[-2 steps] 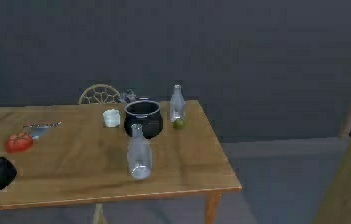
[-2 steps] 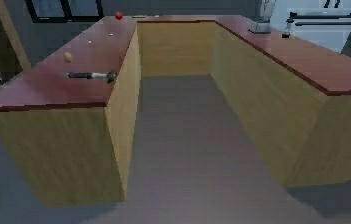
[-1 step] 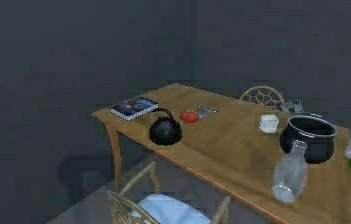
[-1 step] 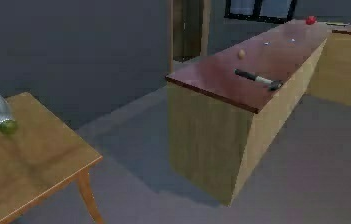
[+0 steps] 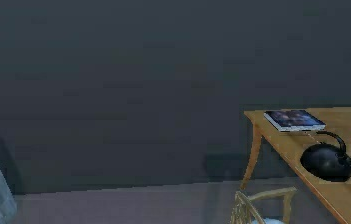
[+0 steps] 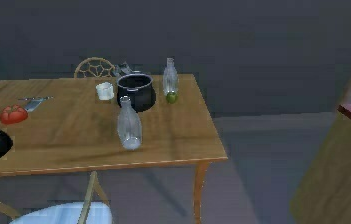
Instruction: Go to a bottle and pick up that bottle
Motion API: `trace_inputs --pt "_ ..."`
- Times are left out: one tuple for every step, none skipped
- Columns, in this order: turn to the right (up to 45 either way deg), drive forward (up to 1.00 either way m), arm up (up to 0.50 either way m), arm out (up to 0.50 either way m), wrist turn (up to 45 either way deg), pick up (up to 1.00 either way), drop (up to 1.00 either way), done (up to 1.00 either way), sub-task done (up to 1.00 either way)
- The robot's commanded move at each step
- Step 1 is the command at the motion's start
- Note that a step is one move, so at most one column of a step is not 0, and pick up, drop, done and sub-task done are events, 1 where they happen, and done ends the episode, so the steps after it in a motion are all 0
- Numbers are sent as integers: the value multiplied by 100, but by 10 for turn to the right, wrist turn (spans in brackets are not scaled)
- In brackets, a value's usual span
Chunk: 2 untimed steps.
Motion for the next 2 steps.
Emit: trace_inputs --pt "-90 0 0 0 0 0 0 0 0" --pt "0 0 50 0 0 0 0 0 0"
